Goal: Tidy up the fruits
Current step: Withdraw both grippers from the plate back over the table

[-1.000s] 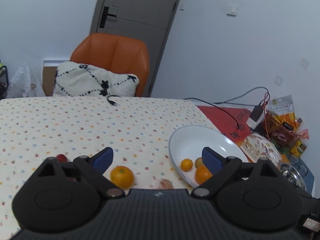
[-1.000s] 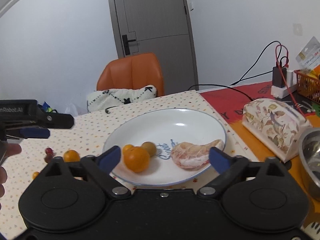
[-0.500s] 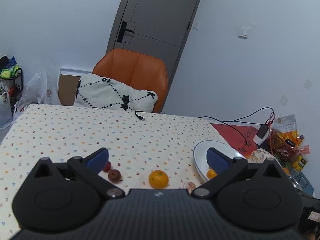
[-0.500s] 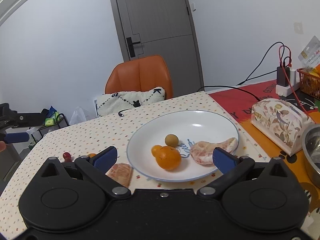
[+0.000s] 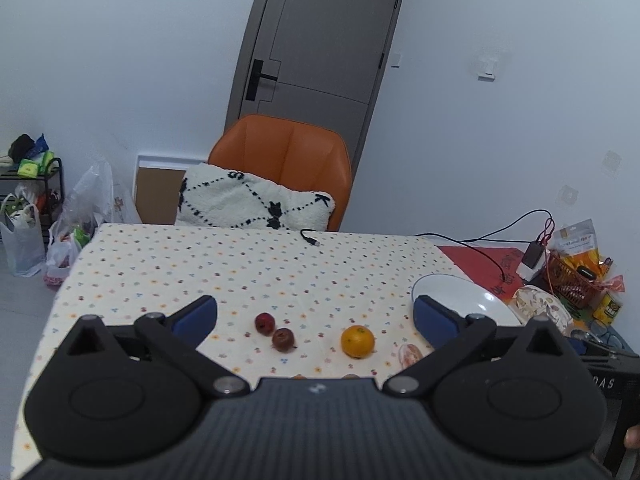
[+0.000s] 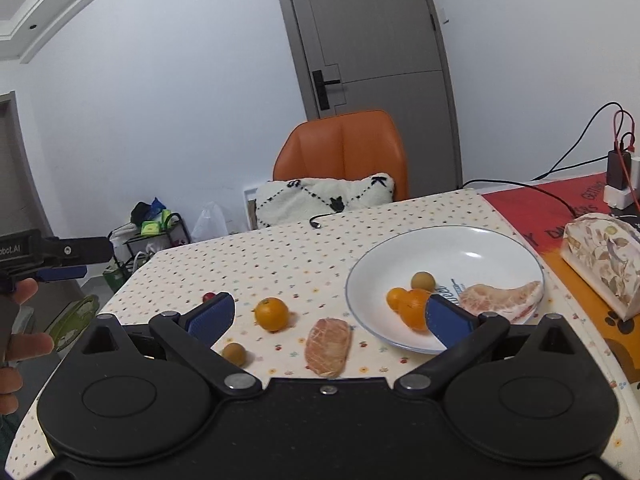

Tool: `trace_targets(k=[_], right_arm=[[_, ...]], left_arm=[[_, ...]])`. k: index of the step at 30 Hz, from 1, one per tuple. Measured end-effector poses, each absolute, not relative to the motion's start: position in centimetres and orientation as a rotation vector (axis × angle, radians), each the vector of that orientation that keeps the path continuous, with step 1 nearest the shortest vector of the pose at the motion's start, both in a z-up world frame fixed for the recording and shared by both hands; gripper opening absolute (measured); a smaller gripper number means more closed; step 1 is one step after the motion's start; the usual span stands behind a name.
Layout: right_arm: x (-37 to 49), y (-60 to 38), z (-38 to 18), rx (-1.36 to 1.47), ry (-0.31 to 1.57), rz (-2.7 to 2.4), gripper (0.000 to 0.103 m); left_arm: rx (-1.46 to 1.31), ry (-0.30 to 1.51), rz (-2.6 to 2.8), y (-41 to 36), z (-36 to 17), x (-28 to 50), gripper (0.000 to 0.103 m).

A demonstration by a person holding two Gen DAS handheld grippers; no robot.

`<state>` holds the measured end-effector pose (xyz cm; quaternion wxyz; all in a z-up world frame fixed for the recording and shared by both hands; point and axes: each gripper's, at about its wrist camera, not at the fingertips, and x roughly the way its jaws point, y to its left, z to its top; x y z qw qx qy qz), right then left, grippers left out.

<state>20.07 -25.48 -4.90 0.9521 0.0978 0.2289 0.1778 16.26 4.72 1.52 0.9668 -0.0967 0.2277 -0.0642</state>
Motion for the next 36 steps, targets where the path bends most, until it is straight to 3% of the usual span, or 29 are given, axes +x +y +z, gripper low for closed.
trace_targets(k=[25, 33, 36], right_arm=[[20.4, -22.9, -6.1, 0.199, 0.551, 0.351, 0.103], [21.2, -22.1, -7.6, 0.188, 0.568, 0.357, 0.092], [21.9, -21.8, -8.1, 0.190, 0.588, 0.350, 0.086]], left_arm=[[-0.188, 0.595, -0.067, 7.1, -2.9, 17.0, 0.102], [-0.154, 0.581, -0.048, 6.1, -3.8, 18.3, 0.101], [-0.156, 0.594, -0.050, 5.9, -4.3, 19.2, 0.095]])
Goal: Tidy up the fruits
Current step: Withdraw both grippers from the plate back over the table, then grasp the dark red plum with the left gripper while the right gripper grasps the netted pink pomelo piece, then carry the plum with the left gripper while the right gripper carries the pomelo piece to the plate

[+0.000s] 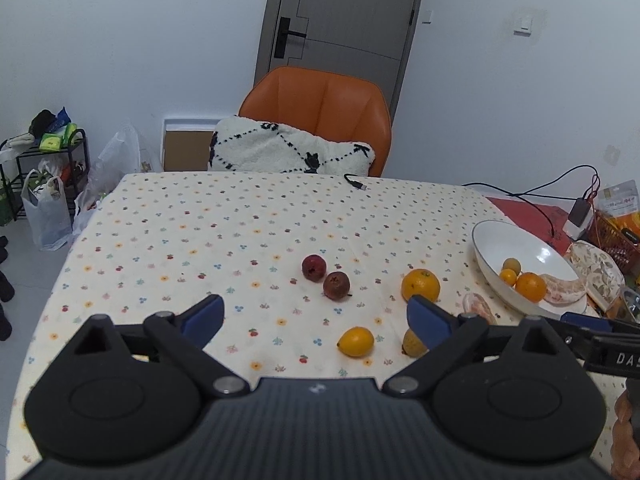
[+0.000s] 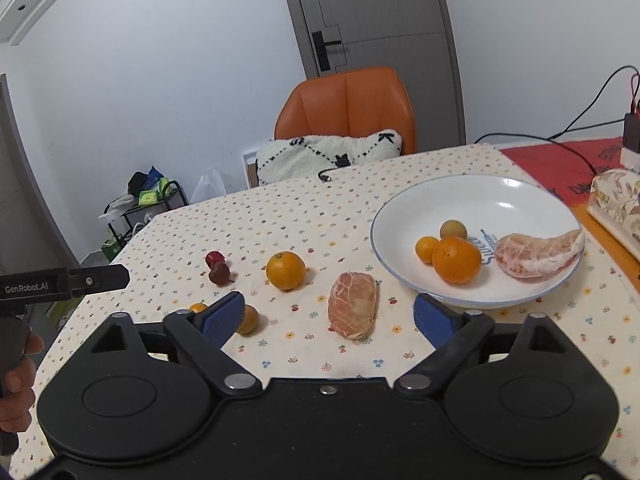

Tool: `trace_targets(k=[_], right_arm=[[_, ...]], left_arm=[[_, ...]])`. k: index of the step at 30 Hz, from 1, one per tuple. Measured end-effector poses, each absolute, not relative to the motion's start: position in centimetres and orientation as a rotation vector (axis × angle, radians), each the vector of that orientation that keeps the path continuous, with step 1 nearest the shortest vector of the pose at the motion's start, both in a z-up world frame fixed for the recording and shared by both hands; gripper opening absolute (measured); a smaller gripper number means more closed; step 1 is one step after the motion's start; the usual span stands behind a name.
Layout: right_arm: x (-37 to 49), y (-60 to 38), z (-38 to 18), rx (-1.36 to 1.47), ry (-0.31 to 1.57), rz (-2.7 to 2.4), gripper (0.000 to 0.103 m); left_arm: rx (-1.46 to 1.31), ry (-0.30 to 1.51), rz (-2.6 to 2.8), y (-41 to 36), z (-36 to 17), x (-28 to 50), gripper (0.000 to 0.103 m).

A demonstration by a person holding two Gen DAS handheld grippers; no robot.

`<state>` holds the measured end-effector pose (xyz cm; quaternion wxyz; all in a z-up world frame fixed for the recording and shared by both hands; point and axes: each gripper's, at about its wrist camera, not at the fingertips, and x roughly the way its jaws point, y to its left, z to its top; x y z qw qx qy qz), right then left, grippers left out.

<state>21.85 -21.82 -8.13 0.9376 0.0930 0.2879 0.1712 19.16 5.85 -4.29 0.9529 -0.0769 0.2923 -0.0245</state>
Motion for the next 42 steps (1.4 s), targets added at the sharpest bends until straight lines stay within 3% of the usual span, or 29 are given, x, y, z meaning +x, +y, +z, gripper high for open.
trace_targets(k=[6, 11, 18, 36, 39, 42], right_arm=[[23.1, -21.3, -9.3, 0.184, 0.621, 0.350, 0.080], [24.4, -21.1, -9.9, 0.166, 0.654, 0.332, 0.075], [25.8, -20.8, -11.1, 0.165, 0.713, 0.333, 0.056], [27.2, -19.8, -11.7, 0.131, 0.740, 0.316, 0.040], [27.5, -19.7, -11.7, 0.125, 0.740, 0.316, 0.040], [27.7, -19.5, -11.7, 0.121, 0.739, 0.308, 0.034]], left_arm=[[-0.138, 0.620, -0.042, 5.3, -5.3, 20.9, 0.082], [-0.138, 0.663, -0.050, 4.7, -6.1, 22.8, 0.064], [-0.139, 0.712, -0.057, 4.0, -7.1, 25.3, 0.040], [-0.119, 0.769, -0.022, 2.8, -9.0, 29.8, 0.034], [-0.106, 0.768, -0.021, 2.6, -9.1, 30.0, 0.024], [-0.111, 0.760, -0.024, 2.7, -9.1, 29.9, 0.022]])
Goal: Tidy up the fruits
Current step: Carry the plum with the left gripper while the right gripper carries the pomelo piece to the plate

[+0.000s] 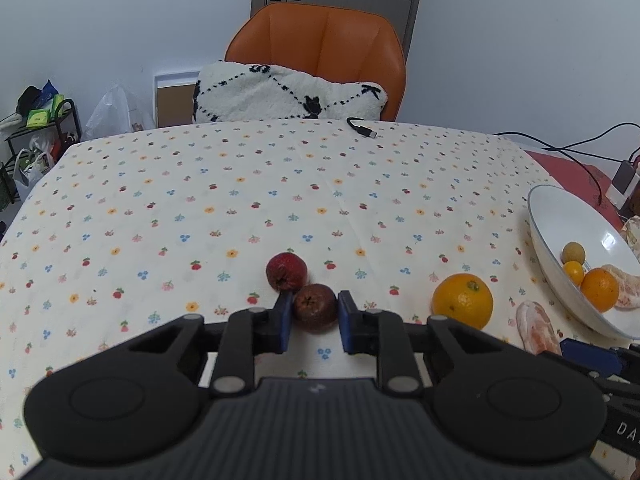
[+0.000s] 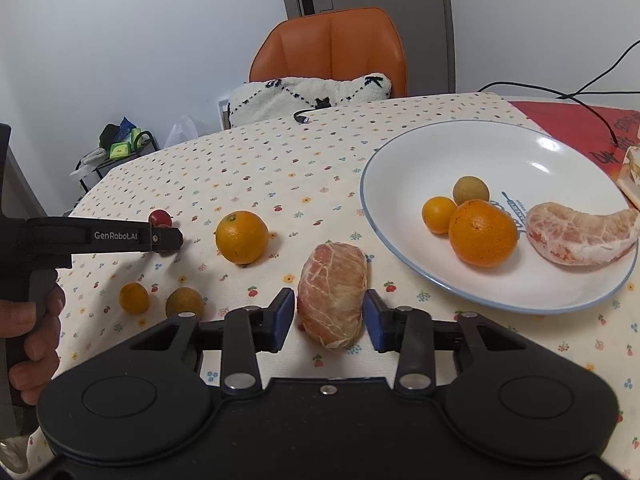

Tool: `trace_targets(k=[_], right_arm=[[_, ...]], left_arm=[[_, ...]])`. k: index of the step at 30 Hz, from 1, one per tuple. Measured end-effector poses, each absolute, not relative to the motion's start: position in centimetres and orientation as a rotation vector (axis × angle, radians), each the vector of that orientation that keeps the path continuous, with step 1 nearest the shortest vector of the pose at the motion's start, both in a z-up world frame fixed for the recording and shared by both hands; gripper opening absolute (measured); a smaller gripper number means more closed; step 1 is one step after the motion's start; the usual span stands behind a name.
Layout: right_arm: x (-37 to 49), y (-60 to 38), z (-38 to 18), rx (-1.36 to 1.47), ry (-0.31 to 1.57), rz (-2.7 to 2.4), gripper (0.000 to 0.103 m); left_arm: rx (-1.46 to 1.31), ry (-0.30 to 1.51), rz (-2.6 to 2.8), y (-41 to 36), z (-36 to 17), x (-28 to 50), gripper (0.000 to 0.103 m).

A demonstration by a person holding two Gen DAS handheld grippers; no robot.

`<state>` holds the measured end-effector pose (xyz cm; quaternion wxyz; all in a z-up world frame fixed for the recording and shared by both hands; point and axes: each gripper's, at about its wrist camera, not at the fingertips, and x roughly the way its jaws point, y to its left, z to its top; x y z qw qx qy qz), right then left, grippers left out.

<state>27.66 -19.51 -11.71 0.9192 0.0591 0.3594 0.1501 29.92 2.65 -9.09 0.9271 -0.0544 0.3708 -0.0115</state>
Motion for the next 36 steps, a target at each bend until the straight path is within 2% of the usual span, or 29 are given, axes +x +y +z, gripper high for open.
trace_targets(k=[7, 23, 36], right_arm=[[27.1, -20.3, -11.5, 0.182, 0.719, 0.359, 0.030], [25.6, -20.8, -8.6, 0.206, 0.638, 0.429, 0.029], [25.6, -24.8, -6.5, 0.232, 0.541, 0.360, 0.029]], left_arm=[[-0.121, 0.729, -0.056, 2.3, -7.9, 28.3, 0.022], [-0.128, 0.675, -0.121, 0.3, -5.0, 26.6, 0.022], [-0.124, 0.619, -0.223, -4.8, -3.2, 26.5, 0.022]])
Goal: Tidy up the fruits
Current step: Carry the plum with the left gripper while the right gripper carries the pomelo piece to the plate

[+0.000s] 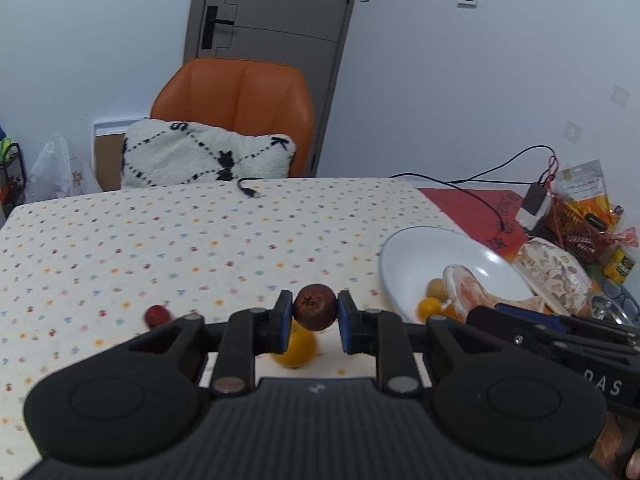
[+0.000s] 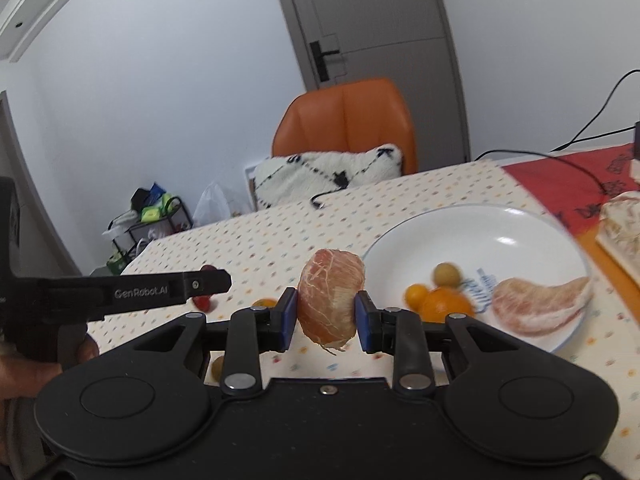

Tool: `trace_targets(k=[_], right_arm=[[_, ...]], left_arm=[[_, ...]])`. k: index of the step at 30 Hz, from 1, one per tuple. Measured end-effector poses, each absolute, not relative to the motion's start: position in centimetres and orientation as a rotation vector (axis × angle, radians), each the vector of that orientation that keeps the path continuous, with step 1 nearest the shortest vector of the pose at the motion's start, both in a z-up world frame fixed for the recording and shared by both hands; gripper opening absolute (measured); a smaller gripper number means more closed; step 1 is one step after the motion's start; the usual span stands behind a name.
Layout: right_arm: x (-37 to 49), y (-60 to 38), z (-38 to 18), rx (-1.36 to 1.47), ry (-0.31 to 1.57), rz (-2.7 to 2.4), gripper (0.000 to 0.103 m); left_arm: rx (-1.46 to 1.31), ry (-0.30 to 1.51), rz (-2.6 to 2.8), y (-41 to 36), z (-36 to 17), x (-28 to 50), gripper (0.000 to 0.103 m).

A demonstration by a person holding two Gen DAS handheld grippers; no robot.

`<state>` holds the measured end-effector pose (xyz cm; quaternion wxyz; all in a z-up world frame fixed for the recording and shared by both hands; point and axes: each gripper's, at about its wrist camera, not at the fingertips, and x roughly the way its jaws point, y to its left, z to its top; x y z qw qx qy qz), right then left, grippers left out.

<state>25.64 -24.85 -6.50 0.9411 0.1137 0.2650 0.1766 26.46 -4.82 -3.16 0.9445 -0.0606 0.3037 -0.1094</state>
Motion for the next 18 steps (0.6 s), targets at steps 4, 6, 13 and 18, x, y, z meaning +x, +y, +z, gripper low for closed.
trace_targets(k=[4, 6, 13, 18], right_arm=[[25.7, -26.7, -6.4, 0.245, 0.525, 0.326, 0.029], [25.9, -27.5, -6.4, 0.247, 0.519, 0.310, 0.029], [26.5, -30.0, -7.1, 0.258, 0.512, 0.256, 0.029], [26.8, -31.2, -7.8, 0.284, 0.512, 0.222, 0.029]], left_arm=[[-0.115, 0.610, -0.267, -7.2, -3.1, 26.7, 0.022], [-0.113, 0.609, -0.287, -8.4, -3.1, 26.8, 0.022], [-0.109, 0.615, -0.330, -11.6, -3.5, 27.9, 0.022], [-0.103, 0.627, -0.344, -13.3, -4.2, 29.3, 0.022]])
